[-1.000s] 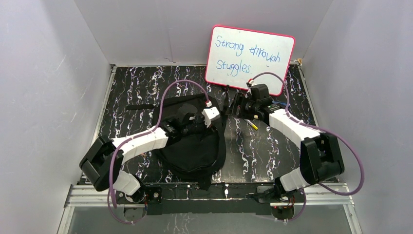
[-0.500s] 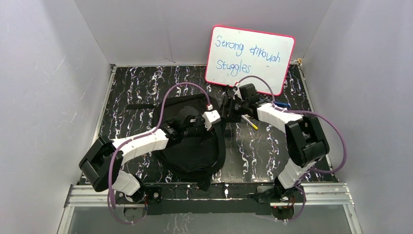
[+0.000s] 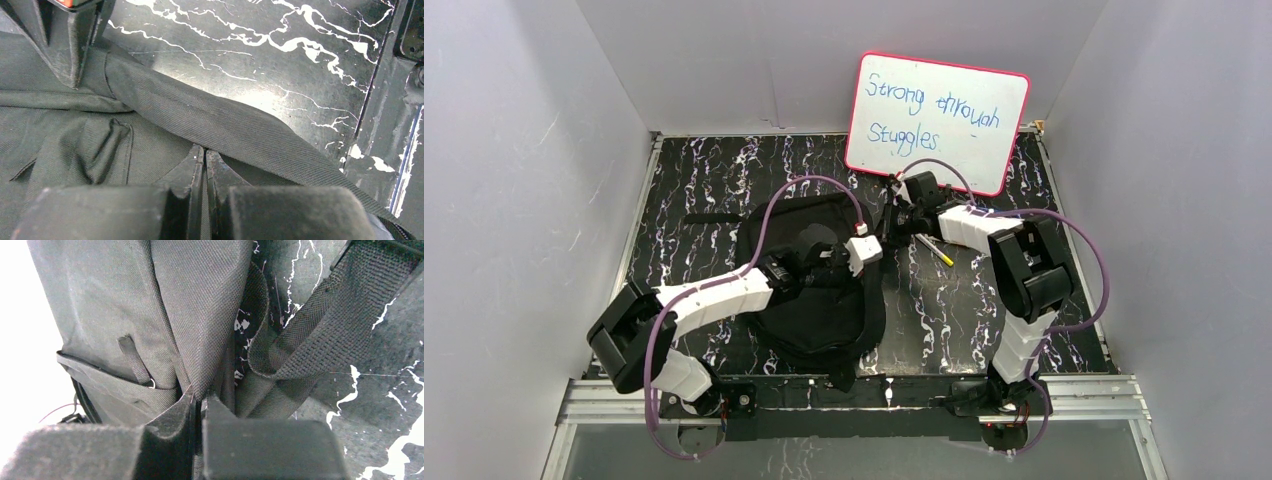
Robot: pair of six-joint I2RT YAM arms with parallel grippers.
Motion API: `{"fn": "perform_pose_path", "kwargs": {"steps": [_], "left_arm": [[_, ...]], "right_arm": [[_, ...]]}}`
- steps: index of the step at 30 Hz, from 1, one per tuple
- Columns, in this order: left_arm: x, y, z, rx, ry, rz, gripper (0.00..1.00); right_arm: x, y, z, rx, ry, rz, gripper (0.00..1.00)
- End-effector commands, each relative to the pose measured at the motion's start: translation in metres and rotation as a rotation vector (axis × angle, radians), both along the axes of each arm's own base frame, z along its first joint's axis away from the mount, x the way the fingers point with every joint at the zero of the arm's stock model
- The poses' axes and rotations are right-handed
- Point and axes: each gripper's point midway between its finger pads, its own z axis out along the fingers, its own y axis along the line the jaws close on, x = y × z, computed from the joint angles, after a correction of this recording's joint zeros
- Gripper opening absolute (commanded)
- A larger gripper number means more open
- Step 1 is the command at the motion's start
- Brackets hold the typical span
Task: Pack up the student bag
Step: Zip the student bag at the center of the board.
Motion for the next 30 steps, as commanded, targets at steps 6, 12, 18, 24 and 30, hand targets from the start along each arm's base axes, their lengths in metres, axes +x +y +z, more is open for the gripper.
{"fn": "perform_pose_path", "kwargs": {"steps": [6,12,18,24,30], "left_arm": [[-0.018,0.006,0.022,0.003,-0.007,-0.035,0.00],[-0.033,0.012,0.027,0.000,0.016,-0.063,0.00],[-0.052,0.019,0.032,0.004,0.055,-0.110,0.00],[-0.068,0.028,0.042,0.000,0.077,-0.141,0.00],[-0.079,0.038,0.047,0.018,0.094,-0.146,0.00]], "right_arm": [[0.048,0.022,0.031,0.074,-0.154,-0.009,0.00],[0.066,0.021,0.034,0.079,-0.176,-0.024,0.00],[0.086,0.018,0.033,0.071,-0.200,-0.032,0.00],[0.112,0.029,0.032,0.053,-0.248,0.038,0.00],[0.139,0.039,0.037,0.050,-0.302,0.082,0.00]]}}
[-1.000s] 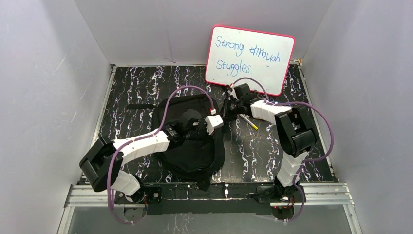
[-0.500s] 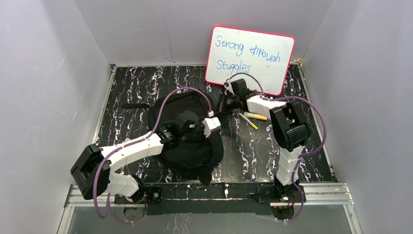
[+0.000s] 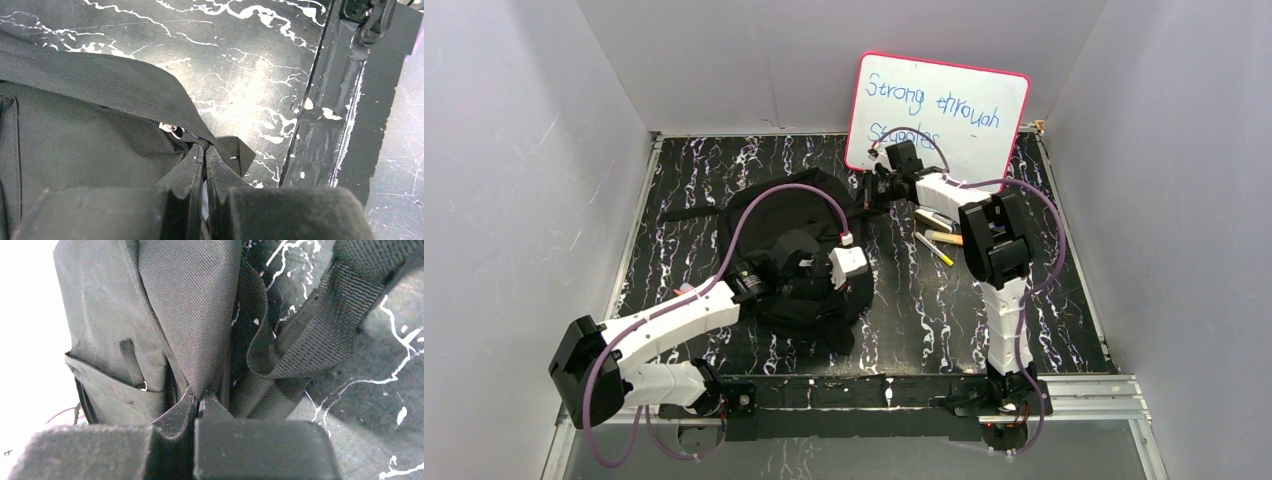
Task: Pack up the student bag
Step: Zip the student bag at the center of the board.
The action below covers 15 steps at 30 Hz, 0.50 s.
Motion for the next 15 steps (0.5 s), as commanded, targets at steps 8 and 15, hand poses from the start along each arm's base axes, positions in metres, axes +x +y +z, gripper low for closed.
{"fn": "perform_pose_path", "kwargs": {"steps": [8,15], "left_arm": [[-0.044,0.019,0.016,0.024,0.092,-0.109,0.00],[-0.014,0.025,0.011,0.089,0.003,0.016,0.00]], "right_arm": [[0.075,-0.002,0.038,0.000,-0.270,-0.028,0.00],[0.060,-0.016,0.068,-0.008,-0.341,-0.059,0.44]]}}
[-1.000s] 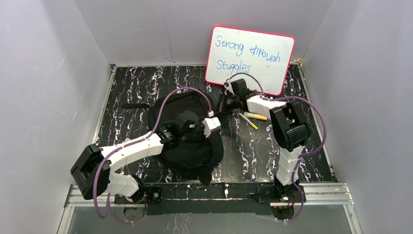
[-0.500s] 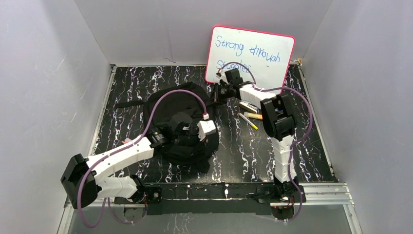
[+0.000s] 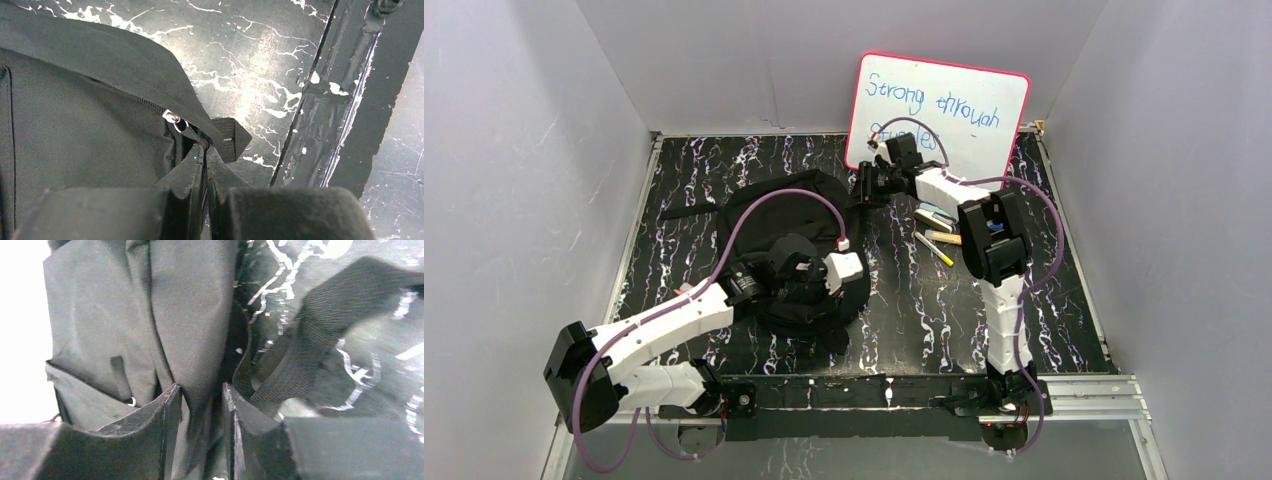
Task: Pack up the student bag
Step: Zip the student bag at the center of the board.
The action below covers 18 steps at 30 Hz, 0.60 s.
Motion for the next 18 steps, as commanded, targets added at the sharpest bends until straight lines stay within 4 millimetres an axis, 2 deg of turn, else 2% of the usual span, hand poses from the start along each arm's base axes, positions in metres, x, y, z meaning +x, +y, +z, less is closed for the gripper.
{"fn": "perform_pose_path", "kwargs": {"steps": [1,6,10,13,18], "left_arm": [[-0.001,0.000,0.013,0.006,-0.015,0.012,0.00],[0.015,-0.009,0.015,-0.004,-0.065,0.043,0.00],[0.019,-0.010,0.011,0.003,-0.080,0.041,0.00],[0.021,-0.010,0.011,0.008,-0.091,0.039,0.00],[0.022,-0.015,0.009,0.001,-0.093,0.026,0.00]], "right_arm": [[0.035,-0.025,0.073,0.023,-0.304,-0.106,0.48],[0.001,-0.053,0.105,0.011,-0.358,-0.196,0.55],[-0.046,-0.062,0.099,0.057,-0.238,-0.228,0.58],[-0.081,-0.065,0.093,0.083,-0.142,-0.260,0.63],[-0.135,-0.052,0.085,0.093,-0.067,-0.274,0.68]]}}
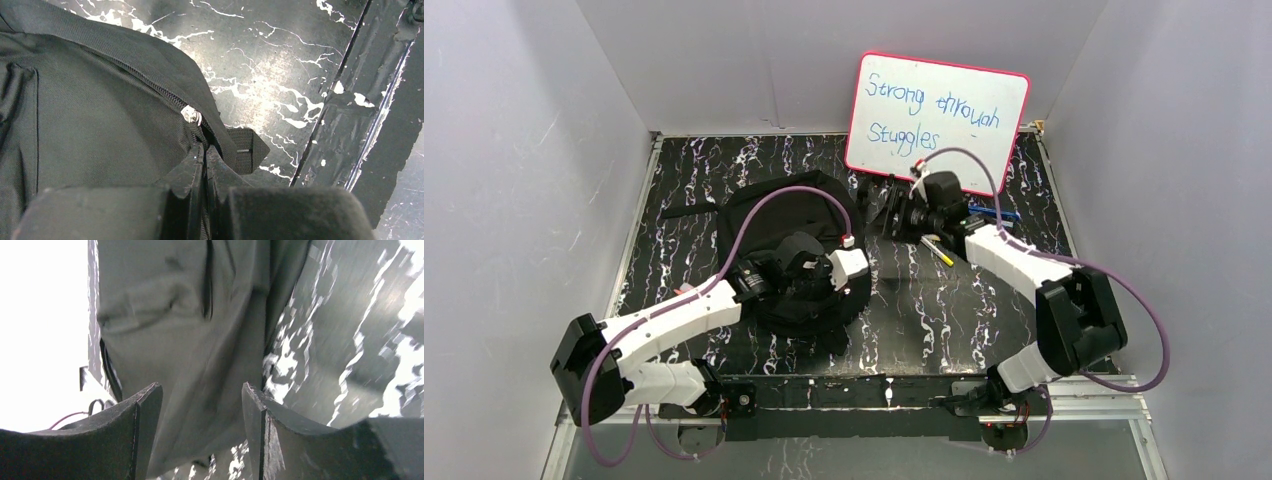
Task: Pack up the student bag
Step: Zip the student bag at the center of the board.
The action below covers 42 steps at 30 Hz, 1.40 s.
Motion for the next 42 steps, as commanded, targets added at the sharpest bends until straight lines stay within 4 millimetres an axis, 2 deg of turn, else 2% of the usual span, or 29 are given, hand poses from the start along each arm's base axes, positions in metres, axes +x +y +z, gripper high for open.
{"fn": "perform_pose_path", "kwargs": {"steps": [1,8,15,19,23,28,31,32,42], "left_arm": [[0.007,-0.011,0.013,-0.036,-0.042,-0.020,0.00],[0.005,-0.016,0.009,-0.037,-0.027,-0.045,0.00],[0.005,-0.017,0.009,-0.036,-0.028,-0.055,0.00],[0.005,-0.015,0.010,-0.036,-0.035,-0.050,0.00],[0.006,-0.013,0.010,-0.024,-0.040,-0.050,0.00],[0.003,-0.009,0.009,-0.007,-0.034,-0.061,0.00],[-0.004,-0.007,0.007,-0.001,-0.014,-0.092,0.00],[-0.007,-0.007,0.007,0.000,-0.007,-0.104,0.00],[-0.024,-0.001,0.013,-0.006,0.033,-0.156,0.00]], "right_arm": [[-0.040,0.017,0.001,0.050,0.072,-0.039,0.69],[-0.069,0.040,-0.007,0.069,0.103,-0.017,0.69],[-0.070,0.049,-0.016,0.040,0.111,0.013,0.68],[-0.070,0.048,-0.024,-0.005,0.109,0.022,0.64],[-0.067,0.046,-0.025,-0.021,0.086,0.021,0.50],[-0.060,0.041,-0.018,-0.064,0.023,0.017,0.16],[-0.050,0.040,-0.015,-0.111,-0.007,0.050,0.02],[-0.048,0.040,-0.014,-0.128,-0.018,0.073,0.00],[0.000,0.021,-0.013,-0.280,-0.140,0.119,0.00]]}}
